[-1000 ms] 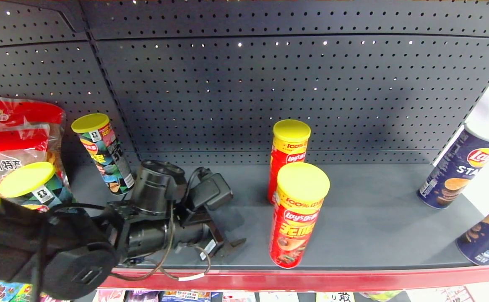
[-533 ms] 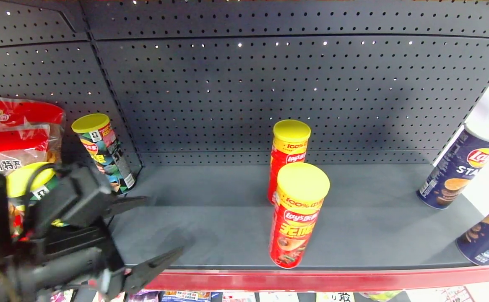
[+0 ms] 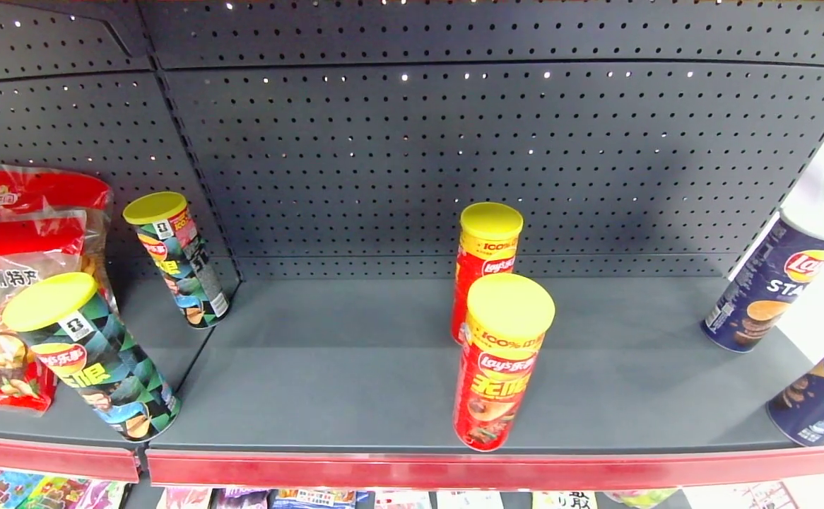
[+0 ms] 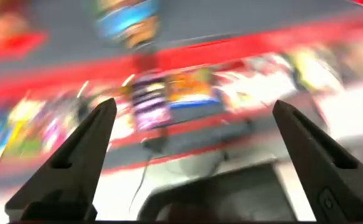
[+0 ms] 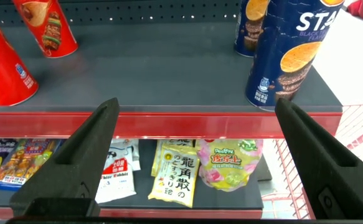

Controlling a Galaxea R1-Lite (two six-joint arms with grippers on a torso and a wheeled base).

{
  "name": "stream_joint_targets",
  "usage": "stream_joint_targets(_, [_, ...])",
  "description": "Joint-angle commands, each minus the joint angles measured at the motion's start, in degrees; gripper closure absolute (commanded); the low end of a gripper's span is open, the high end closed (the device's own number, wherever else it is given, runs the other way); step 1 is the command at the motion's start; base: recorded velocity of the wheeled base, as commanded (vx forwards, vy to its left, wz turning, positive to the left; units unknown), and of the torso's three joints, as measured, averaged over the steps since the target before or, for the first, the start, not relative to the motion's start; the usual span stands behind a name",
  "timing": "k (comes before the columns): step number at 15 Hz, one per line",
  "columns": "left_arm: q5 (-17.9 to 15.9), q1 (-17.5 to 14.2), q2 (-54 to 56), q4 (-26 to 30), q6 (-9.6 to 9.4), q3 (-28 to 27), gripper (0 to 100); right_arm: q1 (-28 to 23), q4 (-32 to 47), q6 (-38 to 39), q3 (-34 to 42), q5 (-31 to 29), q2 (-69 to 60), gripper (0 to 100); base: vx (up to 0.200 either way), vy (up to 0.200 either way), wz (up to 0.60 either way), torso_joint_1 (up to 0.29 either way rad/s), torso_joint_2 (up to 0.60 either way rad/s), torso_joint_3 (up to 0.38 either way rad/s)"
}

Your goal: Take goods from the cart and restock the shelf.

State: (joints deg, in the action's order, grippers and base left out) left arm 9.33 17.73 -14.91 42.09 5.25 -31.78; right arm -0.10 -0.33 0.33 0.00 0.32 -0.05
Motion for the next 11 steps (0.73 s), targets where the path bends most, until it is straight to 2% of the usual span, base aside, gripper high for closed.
stream_joint_targets(1, [5.4, -5.7, 9.0, 4.3, 2.22, -0.7, 0, 0.0, 0.0, 0.0, 0.0, 0.0, 0.0, 0, 0.000, 0.000, 0.00, 0.000, 0.00, 0.000])
stream_joint_targets(2, [5.9, -5.7, 9.0, 4.6, 2.30, 0.1, 0, 0.0, 0.0, 0.0, 0.0, 0.0, 0.0, 0, 0.000, 0.000, 0.00, 0.000, 0.00, 0.000])
stream_joint_targets(4, [3.8, -5.6, 9.0, 2.3, 3.10, 3.2, 0, 0.0, 0.0, 0.0, 0.0, 0.0, 0.0, 0, 0.000, 0.000, 0.00, 0.000, 0.00, 0.000])
stream_joint_targets(5, [-0.3, -5.7, 9.0, -11.7, 7.40, 8.7, 0, 0.0, 0.0, 0.0, 0.0, 0.0, 0.0, 0, 0.000, 0.000, 0.00, 0.000, 0.00, 0.000])
stream_joint_targets(6, [-1.8, -5.7, 9.0, -20.8, 7.05, 13.3, 0, 0.0, 0.0, 0.0, 0.0, 0.0, 0.0, 0, 0.000, 0.000, 0.00, 0.000, 0.00, 0.000])
stream_joint_targets(7, [-2.2, -5.7, 9.0, -28.1, 4.41, 19.0, 0, 0.0, 0.0, 0.0, 0.0, 0.0, 0.0, 0, 0.000, 0.000, 0.00, 0.000, 0.00, 0.000])
stream_joint_targets(9, [2.1, -5.7, 9.0, -43.3, -4.38, 31.1, 0, 0.0, 0.0, -0.1, 0.0, 0.0, 0.0, 0, 0.000, 0.000, 0.00, 0.000, 0.00, 0.000])
stream_joint_targets(10, [2.9, -5.7, 9.0, -46.2, -6.92, 31.8, 0, 0.0, 0.0, -0.2, 0.0, 0.0, 0.0, 0, 0.000, 0.000, 0.00, 0.000, 0.00, 0.000])
stream_joint_targets(11, [3.9, -5.7, 9.0, -44.2, -7.28, 31.3, 0, 0.0, 0.0, -0.2, 0.0, -0.1, 0.0, 0, 0.000, 0.000, 0.00, 0.000, 0.00, 0.000])
